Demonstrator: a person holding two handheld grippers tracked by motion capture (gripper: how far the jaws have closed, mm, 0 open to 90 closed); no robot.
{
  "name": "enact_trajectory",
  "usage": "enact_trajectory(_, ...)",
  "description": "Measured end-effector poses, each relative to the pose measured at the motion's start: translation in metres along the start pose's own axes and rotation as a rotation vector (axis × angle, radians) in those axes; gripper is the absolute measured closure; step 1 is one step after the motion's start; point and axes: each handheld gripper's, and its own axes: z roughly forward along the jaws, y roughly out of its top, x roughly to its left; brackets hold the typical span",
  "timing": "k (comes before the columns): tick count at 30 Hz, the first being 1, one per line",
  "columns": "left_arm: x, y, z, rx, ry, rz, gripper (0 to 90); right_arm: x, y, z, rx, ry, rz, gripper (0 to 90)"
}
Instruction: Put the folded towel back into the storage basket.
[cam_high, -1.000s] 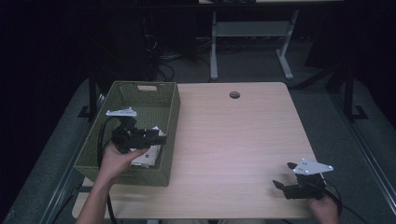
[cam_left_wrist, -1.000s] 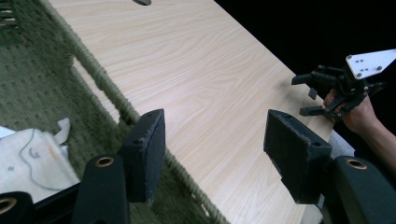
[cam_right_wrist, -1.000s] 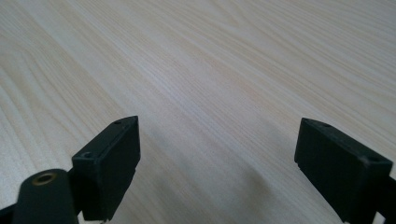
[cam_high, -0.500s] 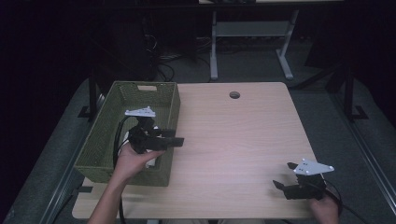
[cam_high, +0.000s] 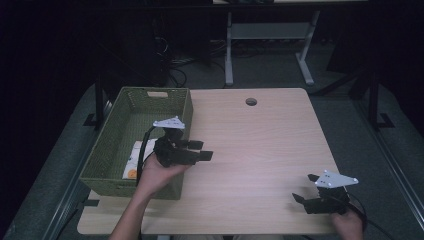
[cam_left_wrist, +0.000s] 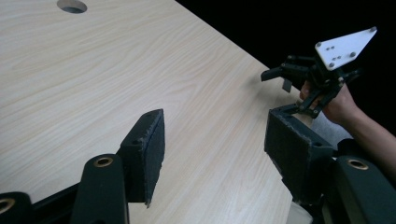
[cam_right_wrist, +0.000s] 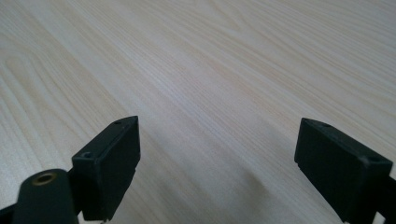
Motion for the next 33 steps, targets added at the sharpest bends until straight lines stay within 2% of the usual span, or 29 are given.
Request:
enact_trajectory(8, -0.011, 0.002, 0.020, 0.012, -0.018, 0.028, 38.8, -0.001, -0.001, -0.001, -0.004, -0.001, 0.002, 13.7)
enact_trajectory(11, -0.015, 0.002, 0.028, 0.017, -0.018, 0.032, 38.7, -0.001, -0.001, -0.002, -0.005, -0.001, 0.002, 13.7)
enact_trajectory(14, -0.020, 0.002, 0.036, 0.029, 0.001, 0.055, 38.7, -0.001, -0.001, -0.003, -0.006, -0.002, 0.005, 13.7)
enact_trajectory(19, -0.026, -0.001, 0.047, 0.041, -0.010, 0.066, 38.6, -0.002, -0.001, -0.004, -0.010, -0.006, 0.008, 13.7)
enact_trajectory(25, -0.036, -0.010, 0.060, 0.054, 0.005, 0.084, 38.4, -0.001, -0.001, -0.005, -0.015, -0.007, 0.010, 13.7)
enact_trajectory(28, -0.041, -0.017, 0.068, 0.061, -0.002, 0.089, 38.2, 0.000, -0.001, -0.006, -0.017, -0.007, 0.012, 13.7)
enact_trajectory(31, -0.044, -0.023, 0.074, 0.068, 0.013, 0.098, 36.1, 0.001, -0.001, -0.006, -0.022, -0.006, 0.011, 13.7)
enact_trajectory(33, -0.047, -0.030, 0.077, 0.070, 0.015, 0.093, 35.8, 0.002, 0.000, -0.006, -0.021, -0.006, 0.009, 13.7)
